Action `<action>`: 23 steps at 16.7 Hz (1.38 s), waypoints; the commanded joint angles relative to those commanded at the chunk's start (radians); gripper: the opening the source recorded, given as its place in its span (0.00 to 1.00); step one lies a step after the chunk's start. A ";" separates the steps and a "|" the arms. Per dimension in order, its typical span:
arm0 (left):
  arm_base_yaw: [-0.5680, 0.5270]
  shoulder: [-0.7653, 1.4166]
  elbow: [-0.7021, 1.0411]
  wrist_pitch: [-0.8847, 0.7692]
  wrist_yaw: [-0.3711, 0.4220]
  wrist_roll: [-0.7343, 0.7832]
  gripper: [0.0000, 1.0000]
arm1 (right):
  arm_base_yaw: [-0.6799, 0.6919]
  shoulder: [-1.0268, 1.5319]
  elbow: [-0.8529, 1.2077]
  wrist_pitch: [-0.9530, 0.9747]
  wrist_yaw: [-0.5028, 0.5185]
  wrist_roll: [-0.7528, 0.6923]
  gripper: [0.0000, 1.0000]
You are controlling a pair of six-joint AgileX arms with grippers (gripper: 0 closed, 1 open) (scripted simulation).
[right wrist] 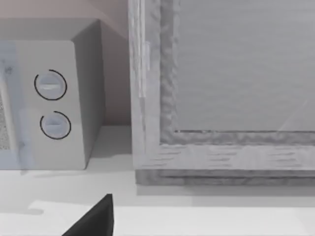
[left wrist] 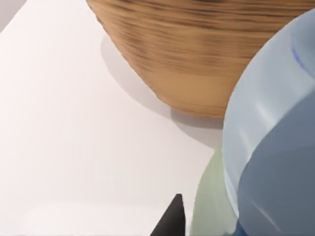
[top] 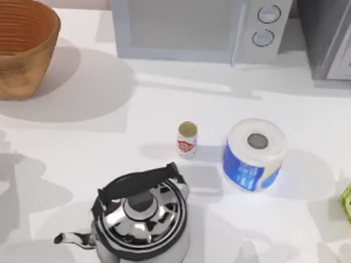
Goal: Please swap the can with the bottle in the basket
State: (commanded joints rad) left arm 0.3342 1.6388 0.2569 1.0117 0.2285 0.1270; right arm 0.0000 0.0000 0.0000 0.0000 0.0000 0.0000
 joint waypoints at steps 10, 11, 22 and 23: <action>0.079 -0.153 0.634 -0.768 -0.088 -0.043 0.00 | 0.000 0.000 0.000 0.000 0.000 0.000 1.00; 0.051 -0.150 0.698 -0.836 -0.083 -0.046 0.00 | 0.000 0.000 0.000 0.000 0.000 0.000 1.00; -0.148 -0.121 0.975 -1.052 -0.012 -0.039 0.00 | 0.000 0.000 0.000 0.000 0.000 0.000 1.00; -0.144 -0.125 0.971 -1.050 -0.013 -0.038 0.00 | 0.000 0.000 0.000 0.000 0.000 0.000 1.00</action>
State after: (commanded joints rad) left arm 0.1907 1.5134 1.2283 -0.0384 0.2157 0.0887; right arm 0.0000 0.0000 0.0000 0.0000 0.0000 0.0000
